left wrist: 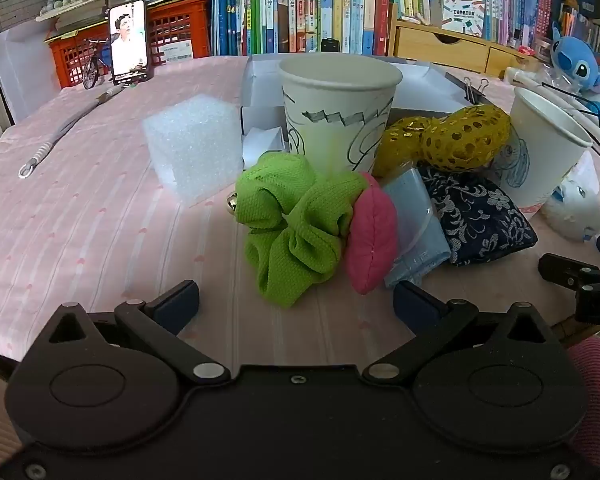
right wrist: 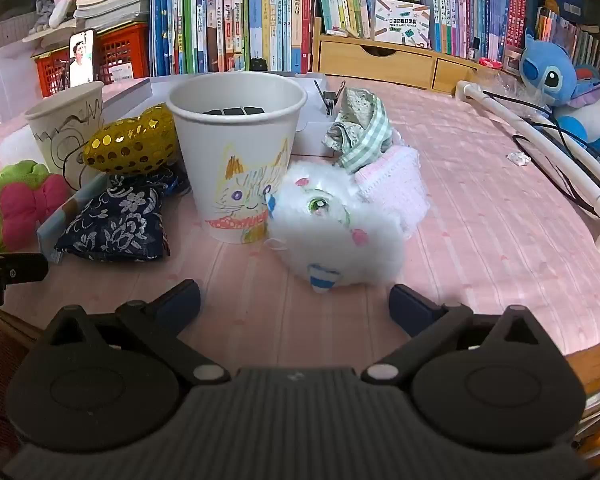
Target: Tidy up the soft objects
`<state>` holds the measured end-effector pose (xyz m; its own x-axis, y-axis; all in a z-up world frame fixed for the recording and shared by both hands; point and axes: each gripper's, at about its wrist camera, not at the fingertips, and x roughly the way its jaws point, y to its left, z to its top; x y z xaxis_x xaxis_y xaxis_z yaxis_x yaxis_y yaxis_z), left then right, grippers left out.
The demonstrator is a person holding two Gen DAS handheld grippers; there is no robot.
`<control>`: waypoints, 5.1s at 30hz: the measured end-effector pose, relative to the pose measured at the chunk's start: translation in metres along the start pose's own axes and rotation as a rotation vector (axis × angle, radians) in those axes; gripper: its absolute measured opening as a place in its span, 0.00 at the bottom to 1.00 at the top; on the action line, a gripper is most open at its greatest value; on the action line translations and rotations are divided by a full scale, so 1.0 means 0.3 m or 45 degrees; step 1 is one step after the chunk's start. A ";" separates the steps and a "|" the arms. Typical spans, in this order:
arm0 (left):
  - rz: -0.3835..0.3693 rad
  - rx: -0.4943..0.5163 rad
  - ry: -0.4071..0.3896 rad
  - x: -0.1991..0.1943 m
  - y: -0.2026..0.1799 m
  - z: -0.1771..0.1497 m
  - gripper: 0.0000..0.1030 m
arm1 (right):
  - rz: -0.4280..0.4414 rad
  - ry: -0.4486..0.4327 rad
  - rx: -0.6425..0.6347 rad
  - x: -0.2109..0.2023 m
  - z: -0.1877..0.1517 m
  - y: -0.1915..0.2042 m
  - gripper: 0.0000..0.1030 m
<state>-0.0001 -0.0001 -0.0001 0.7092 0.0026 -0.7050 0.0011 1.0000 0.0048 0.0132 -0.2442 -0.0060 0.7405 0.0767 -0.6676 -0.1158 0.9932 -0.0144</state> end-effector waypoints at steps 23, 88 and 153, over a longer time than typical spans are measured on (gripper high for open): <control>0.000 0.000 0.011 0.001 0.000 0.000 1.00 | 0.000 0.007 -0.001 0.005 0.003 0.003 1.00; -0.098 -0.034 -0.079 -0.043 0.052 -0.011 0.87 | -0.004 -0.126 0.022 -0.012 -0.052 -0.003 1.00; -0.276 -0.124 -0.379 -0.310 0.188 0.281 0.43 | 0.027 -0.373 0.046 -0.164 0.230 -0.175 0.64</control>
<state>-0.0067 0.0557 0.1255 0.8738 -0.1958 -0.4452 0.1165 0.9730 -0.1993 0.0286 -0.2940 0.0790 0.8985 0.1143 -0.4238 -0.1134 0.9932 0.0273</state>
